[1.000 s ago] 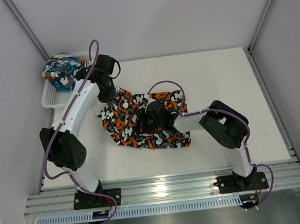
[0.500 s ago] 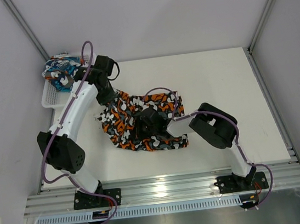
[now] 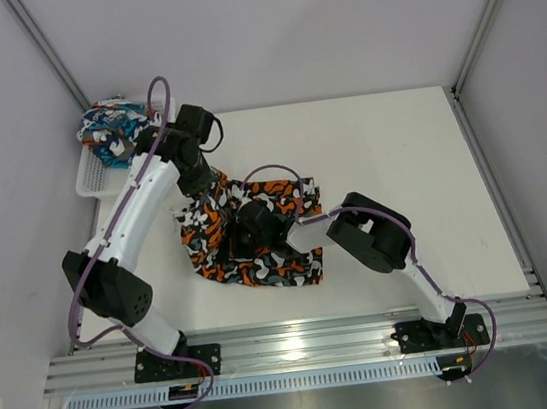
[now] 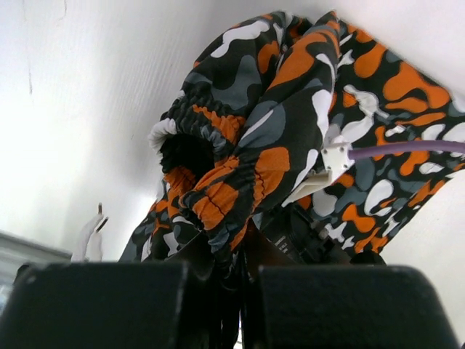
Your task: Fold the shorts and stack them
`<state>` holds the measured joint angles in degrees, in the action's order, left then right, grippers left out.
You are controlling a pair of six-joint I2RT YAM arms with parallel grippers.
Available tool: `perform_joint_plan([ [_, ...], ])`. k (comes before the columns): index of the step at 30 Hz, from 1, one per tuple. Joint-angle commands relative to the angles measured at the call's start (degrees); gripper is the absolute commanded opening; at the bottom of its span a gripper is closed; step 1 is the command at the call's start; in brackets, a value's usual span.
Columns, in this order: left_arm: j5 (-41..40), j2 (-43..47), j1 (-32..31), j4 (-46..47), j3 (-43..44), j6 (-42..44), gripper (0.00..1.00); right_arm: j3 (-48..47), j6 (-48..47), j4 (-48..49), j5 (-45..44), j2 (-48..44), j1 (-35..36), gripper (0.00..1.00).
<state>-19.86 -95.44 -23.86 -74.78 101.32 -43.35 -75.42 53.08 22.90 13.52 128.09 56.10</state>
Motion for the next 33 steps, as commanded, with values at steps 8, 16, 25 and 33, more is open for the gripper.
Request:
perform_joint_plan([
  [8,-1.9,16.7,-0.8,14.6,-14.3,-1.7,0.0,-4.1,2.3,1.5,4.7,3.6,0.8,0.0],
  [16,-6.2,11.2,-0.8,7.0,-8.9,0.5,0.0,-7.8,1.2,-1.3,4.8,4.2,1.3,0.0],
  [25,-9.4,10.4,-0.8,6.3,-9.7,0.6,0.0,-12.4,5.1,0.9,8.4,7.9,1.5,0.0],
  [33,-12.7,9.0,-0.9,4.5,-9.3,0.0,0.0,-13.8,8.6,4.9,12.6,9.2,0.9,0.0],
])
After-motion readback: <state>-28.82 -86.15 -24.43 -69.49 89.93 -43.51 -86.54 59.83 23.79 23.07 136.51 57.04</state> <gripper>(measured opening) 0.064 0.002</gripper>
